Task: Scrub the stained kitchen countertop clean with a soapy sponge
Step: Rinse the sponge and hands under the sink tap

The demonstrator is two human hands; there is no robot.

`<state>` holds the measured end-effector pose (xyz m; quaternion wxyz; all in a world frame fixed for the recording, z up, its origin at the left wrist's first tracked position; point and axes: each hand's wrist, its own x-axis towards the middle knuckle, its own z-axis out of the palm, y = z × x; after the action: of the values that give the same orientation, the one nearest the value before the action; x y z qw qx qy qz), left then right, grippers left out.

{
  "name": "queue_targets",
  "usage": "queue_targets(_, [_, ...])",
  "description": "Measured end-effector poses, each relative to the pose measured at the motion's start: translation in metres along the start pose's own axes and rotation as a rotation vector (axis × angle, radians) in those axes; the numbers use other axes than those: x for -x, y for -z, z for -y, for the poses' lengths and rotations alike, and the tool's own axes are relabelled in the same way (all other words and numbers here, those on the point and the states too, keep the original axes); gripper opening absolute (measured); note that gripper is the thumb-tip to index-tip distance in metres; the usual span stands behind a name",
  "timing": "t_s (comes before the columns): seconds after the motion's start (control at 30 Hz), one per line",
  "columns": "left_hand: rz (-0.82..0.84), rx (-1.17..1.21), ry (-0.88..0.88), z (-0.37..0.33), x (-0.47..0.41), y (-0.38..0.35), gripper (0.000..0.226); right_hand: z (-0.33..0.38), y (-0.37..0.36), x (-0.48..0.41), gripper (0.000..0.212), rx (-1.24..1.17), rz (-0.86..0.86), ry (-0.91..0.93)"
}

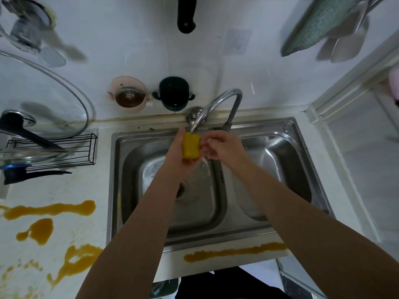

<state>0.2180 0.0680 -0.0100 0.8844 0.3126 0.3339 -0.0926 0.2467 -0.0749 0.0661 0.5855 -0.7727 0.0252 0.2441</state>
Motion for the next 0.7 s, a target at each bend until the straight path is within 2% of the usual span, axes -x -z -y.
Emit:
queue_targets(0.13, [0.120,-0.156,-0.008,0.004,-0.002,0.002,0.062,-0.010,0.012,0.002,0.021,0.003,-0.009,-0.027])
queue_targets(0.2, [0.020,-0.183,-0.014,0.003,0.000,-0.003,0.042,-0.016,0.015,0.003,0.018,-0.006,-0.017,-0.066])
queue_targets(0.33, [-0.065,-0.169,-0.027,-0.001,-0.001,-0.006,0.026,-0.032,0.022,0.005,0.017,0.020,-0.017,-0.148])
queue_targets(0.47, [-0.110,-0.525,-0.068,0.001,-0.014,0.004,0.008,-0.047,0.031,0.009,0.017,0.027,-0.001,-0.223])
queue_targets(0.57, [-0.215,-0.759,-0.122,0.006,-0.019,0.010,0.033,-0.058,0.036,0.009,0.022,0.078,0.008,-0.244])
queue_targets(0.7, [-0.276,-0.850,-0.127,0.010,-0.019,0.011,0.050,-0.062,0.045,0.015,0.021,0.085,-0.001,-0.276])
